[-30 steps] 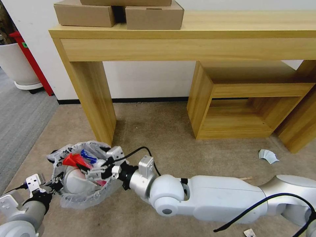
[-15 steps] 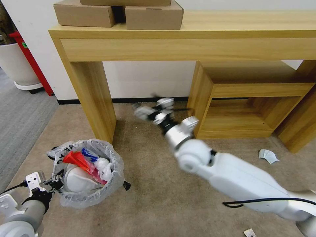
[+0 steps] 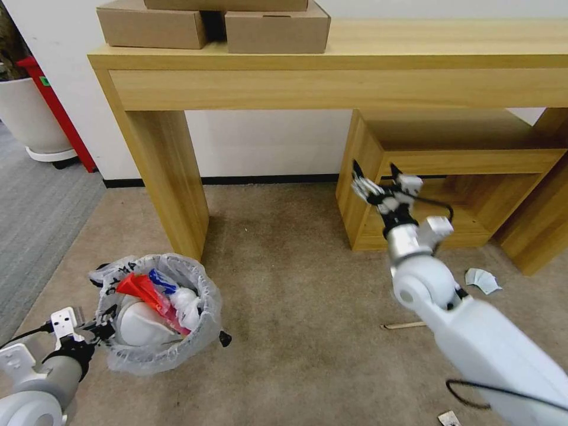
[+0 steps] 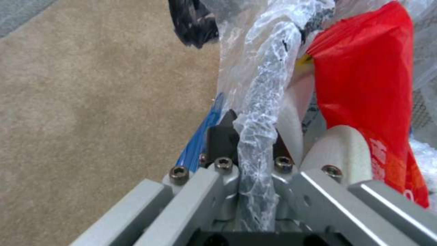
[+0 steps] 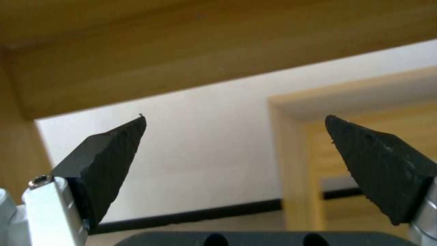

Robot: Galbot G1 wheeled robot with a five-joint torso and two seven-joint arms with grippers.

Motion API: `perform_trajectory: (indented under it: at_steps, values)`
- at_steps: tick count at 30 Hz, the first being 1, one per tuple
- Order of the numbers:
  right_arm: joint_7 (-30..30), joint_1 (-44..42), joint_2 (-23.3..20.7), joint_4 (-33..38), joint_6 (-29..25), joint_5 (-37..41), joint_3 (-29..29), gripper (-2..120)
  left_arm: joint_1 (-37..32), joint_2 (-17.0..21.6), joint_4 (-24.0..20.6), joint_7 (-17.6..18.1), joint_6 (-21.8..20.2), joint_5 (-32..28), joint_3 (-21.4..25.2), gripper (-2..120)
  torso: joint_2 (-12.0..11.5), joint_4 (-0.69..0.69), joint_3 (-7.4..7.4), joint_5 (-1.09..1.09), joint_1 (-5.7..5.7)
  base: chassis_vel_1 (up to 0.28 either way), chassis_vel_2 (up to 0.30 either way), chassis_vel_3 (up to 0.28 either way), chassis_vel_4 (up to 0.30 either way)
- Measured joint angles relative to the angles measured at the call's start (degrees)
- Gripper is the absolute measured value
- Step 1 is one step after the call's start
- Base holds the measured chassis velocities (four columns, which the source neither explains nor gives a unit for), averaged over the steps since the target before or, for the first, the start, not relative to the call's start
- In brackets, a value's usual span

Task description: Pick up the trash bin and place the garbage on the floor into it.

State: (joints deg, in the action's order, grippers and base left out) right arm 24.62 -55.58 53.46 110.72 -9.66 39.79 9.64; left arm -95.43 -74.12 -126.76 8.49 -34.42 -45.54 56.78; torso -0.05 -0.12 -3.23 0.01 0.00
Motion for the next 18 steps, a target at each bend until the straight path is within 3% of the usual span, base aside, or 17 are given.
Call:
perform_trajectory:
  at_steps: [6,18]
  values:
    - [-1.47,-8.20,2.96,3.29,-0.88,-3.51,7.79,100,-0.03,0.13,-0.57,-0.49,0.05,0.14,-0.54,1,0.00,0.00,0.00,-0.01,0.00,0.000,0.000,0.000,0.000]
    - [-1.59,-18.66,3.43,6.57,-3.04,-7.88,14.17,100,-0.80,0.00,-2.42,-1.57,0.44,0.81,-1.28,1,0.00,0.01,0.00,-0.02,0.00,0.000,0.000,0.000,0.000]
